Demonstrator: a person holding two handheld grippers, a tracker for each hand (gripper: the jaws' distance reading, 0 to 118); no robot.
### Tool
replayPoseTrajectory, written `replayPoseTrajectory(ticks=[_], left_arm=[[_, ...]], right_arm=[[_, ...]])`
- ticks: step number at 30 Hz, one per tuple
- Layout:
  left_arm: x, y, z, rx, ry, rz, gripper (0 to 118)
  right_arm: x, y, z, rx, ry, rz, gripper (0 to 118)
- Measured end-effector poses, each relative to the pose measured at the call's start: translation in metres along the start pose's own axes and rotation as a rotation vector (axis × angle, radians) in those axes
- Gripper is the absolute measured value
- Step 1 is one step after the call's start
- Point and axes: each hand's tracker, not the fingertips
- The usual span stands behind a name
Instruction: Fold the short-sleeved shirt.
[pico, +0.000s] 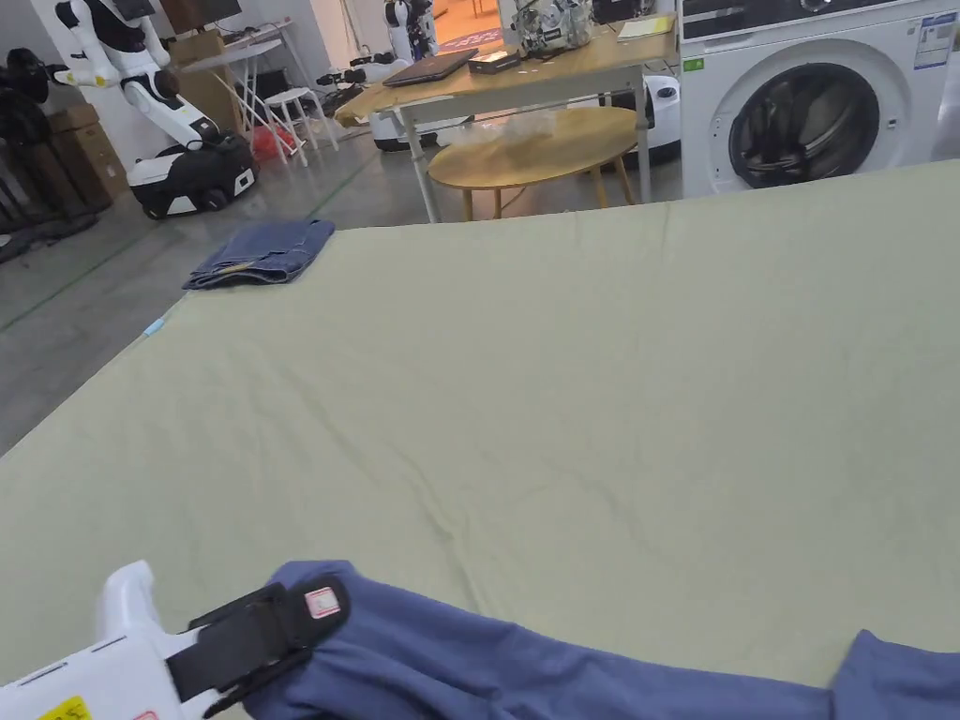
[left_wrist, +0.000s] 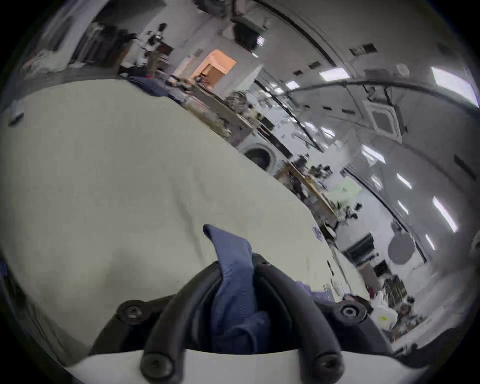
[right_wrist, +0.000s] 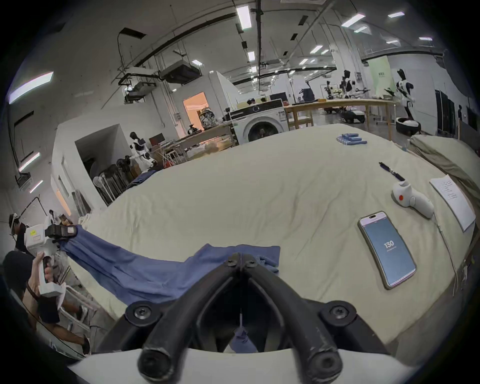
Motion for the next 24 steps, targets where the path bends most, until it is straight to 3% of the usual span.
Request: replayPoseTrajectory(ticks=[4, 8, 9, 10, 12, 15, 17, 18, 19, 20, 24], left_arm=[[0.045, -0.05, -0.076, -0.169, -0.009, -0.101, 6], [0.073, -0.103, -0.161, -0.325, -0.005, -0.107, 6], [0.079, -0.113, -0.174, -0.352, -0.022, -0.113, 12], [0.082, -0.118, -0.183, -0.364, -0.065, -0.112, 27], [0.086, -0.119, -0.189, -0.379, -0.18, -0.057, 38], [0.079, -0.108, -0.177, -0.325, -0.347, 0.025, 46], [0.077, -0.1, -0.165, -0.282, -0.282, 0.025, 46], [0.073, -0.099, -0.162, -0.264, -0.235, 0.02, 34], [0.069, -0.099, -0.16, -0.253, -0.193, 0.003, 9], [0.067, -0.103, -0.161, -0.267, -0.156, -0.031, 0], [0.068, -0.136, -0.184, -0.425, -0.202, -0.012, 0]], right_arm=[[-0.007, -0.001, 0.002, 0.001, 0.026, -0.004, 0], [-0.01, -0.005, 0.011, 0.006, 0.02, 0.007, 0], [-0.009, -0.006, 0.014, 0.005, 0.017, 0.005, 0], [-0.007, -0.007, 0.017, 0.004, 0.016, 0.003, 0], [-0.003, -0.011, 0.02, 0.002, 0.004, 0.002, 0], [0.006, -0.016, 0.018, -0.017, -0.016, -0.018, 0], [0.008, -0.019, 0.018, -0.023, -0.026, -0.037, 0], [0.01, -0.02, 0.019, -0.023, -0.024, -0.046, 0], [0.01, -0.021, 0.02, -0.021, -0.022, -0.052, 0], [0.009, -0.021, 0.02, -0.019, -0.021, -0.059, 0], [0.004, -0.023, 0.018, -0.025, -0.02, -0.06, 0]])
